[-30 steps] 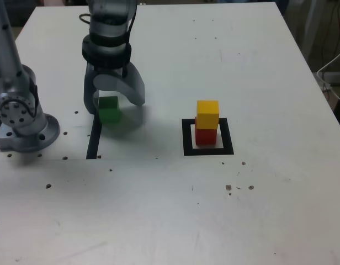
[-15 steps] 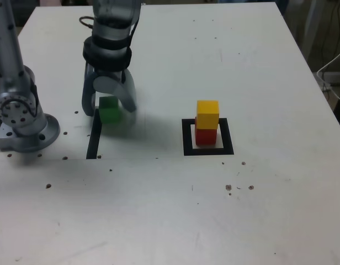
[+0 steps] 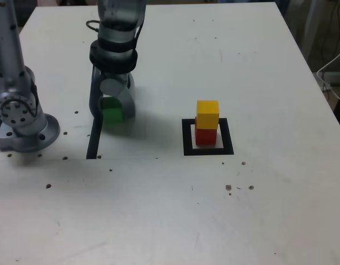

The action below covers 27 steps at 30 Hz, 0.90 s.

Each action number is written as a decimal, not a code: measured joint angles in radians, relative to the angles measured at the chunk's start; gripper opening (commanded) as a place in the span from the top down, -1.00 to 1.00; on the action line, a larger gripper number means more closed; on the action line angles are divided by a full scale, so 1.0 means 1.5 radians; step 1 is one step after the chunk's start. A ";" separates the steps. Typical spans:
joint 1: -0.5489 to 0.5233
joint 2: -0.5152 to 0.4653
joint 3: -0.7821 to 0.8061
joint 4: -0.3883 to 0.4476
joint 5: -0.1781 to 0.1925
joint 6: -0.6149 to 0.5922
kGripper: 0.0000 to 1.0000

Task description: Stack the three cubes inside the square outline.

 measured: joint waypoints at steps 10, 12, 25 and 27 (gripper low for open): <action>-0.007 -0.012 -0.021 0.036 -0.003 0.011 0.70; -0.015 -0.017 -0.033 0.051 -0.003 0.015 0.70; -0.065 -0.033 -0.213 0.194 -0.018 0.028 0.70; -0.071 -0.032 -0.254 0.219 -0.021 0.028 0.70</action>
